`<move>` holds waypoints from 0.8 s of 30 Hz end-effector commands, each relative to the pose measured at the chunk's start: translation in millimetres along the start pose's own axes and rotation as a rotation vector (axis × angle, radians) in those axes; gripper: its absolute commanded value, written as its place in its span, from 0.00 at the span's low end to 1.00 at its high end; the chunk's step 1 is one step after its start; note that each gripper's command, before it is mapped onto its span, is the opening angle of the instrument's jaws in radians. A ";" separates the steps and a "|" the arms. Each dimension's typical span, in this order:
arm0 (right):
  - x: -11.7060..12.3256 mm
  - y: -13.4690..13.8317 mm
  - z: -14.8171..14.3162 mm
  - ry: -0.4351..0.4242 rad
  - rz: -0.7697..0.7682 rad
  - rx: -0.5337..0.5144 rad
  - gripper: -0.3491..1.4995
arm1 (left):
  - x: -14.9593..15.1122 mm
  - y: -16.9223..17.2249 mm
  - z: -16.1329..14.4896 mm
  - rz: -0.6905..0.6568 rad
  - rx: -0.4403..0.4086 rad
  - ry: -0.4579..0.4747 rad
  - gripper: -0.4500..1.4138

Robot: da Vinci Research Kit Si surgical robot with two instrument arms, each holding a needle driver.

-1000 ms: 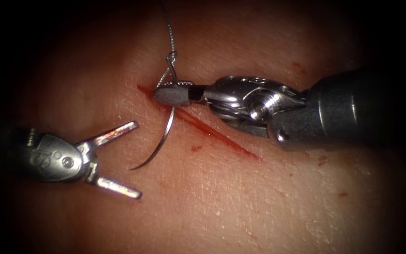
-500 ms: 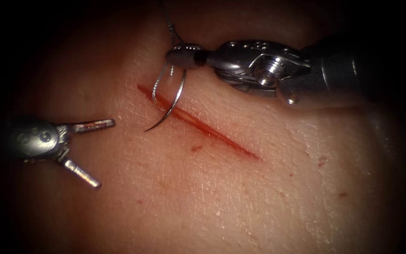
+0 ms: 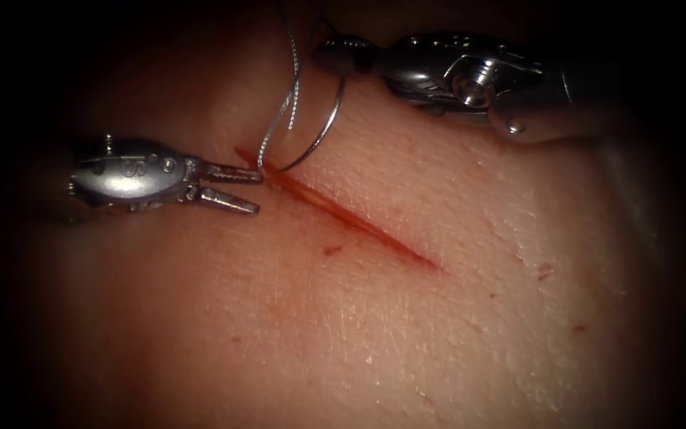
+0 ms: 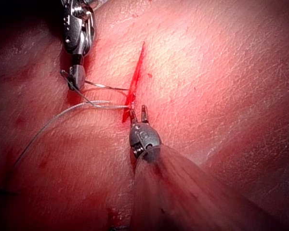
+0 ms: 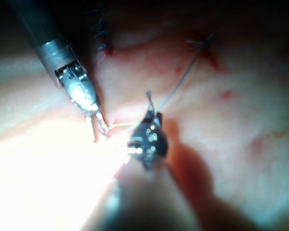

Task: Wound Closure

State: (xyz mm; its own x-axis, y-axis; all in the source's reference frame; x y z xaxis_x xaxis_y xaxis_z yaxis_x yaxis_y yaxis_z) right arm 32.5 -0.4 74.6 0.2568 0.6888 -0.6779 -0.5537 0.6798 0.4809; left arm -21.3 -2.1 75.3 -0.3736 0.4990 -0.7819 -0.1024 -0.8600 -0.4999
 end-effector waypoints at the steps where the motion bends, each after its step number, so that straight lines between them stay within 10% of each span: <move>1: -0.5 -0.5 0.5 0.000 0.000 0.003 0.00 | -0.6 -0.1 1.1 -0.014 -0.004 -0.003 0.21; 24: -0.9 -0.2 0.9 -0.011 -0.137 -0.046 0.00 | 1.5 -3.5 4.3 -0.158 -0.041 -0.161 0.18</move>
State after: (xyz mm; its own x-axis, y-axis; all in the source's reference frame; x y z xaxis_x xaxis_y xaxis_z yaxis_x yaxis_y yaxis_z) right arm 32.4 -0.6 75.2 0.3413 0.5932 -0.7291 -0.5502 0.7550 0.3568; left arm -24.9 1.5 77.0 -0.5047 0.6017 -0.6190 -0.1379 -0.7640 -0.6303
